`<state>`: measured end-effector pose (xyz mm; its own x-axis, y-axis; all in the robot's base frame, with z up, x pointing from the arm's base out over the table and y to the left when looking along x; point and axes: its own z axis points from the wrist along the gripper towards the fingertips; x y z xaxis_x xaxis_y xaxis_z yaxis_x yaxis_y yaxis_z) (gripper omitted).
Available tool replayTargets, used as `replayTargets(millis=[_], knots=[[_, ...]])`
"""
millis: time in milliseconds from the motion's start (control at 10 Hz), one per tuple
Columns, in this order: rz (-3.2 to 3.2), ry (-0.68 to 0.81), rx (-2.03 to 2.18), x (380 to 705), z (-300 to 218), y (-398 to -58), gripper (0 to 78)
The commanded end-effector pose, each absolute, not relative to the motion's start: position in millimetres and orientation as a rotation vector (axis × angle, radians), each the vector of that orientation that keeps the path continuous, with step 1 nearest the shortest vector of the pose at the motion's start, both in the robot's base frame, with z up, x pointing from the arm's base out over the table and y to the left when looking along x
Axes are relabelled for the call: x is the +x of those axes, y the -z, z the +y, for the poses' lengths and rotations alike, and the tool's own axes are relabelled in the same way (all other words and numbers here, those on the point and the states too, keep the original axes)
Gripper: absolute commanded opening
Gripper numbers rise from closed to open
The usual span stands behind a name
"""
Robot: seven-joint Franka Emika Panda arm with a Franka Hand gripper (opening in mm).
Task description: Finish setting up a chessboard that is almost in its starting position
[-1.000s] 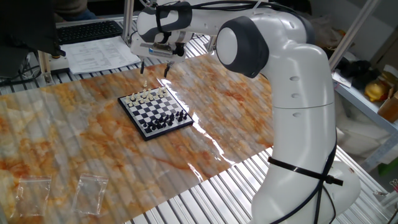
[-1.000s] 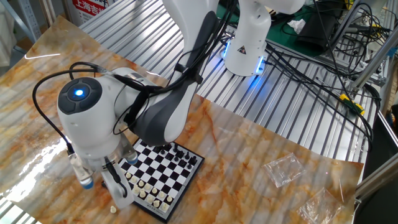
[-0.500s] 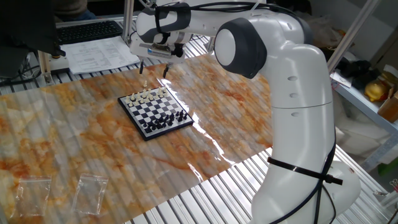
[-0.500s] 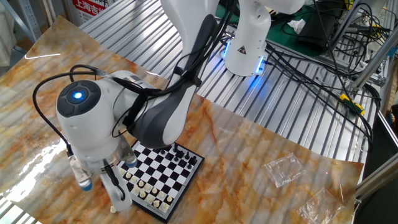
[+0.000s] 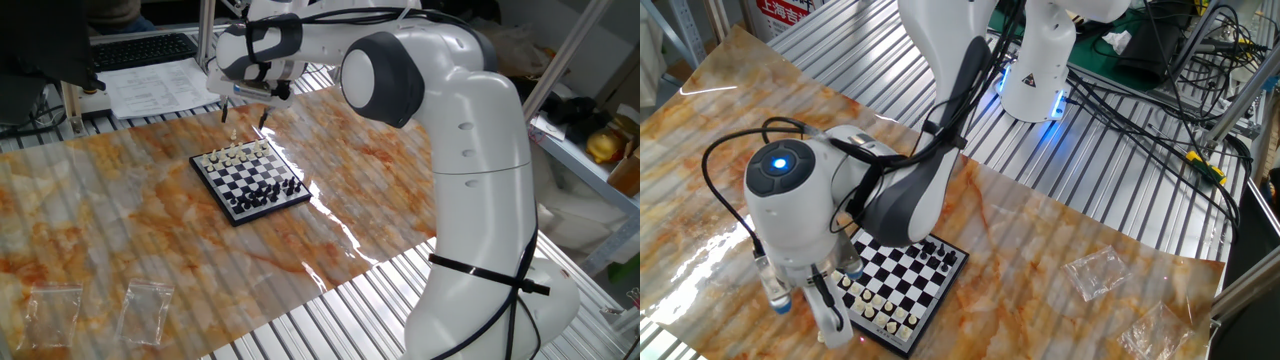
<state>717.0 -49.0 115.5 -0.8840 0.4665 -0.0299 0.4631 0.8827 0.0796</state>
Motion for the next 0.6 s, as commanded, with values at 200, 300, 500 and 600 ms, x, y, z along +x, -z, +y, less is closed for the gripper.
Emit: replayTargets(millis=[200, 300, 500, 600], knots=[[2.977, -0.117, 0.748, 720.6, -44.0, -103.2, 77.5], [2.977, -0.114, 0.747, 721.2, -43.6, -102.0, 77.5], [2.978, -0.111, 0.745, 723.2, -43.4, -99.5, 77.5], [2.977, -0.101, 0.738, 724.6, -43.1, -97.2, 77.5]])
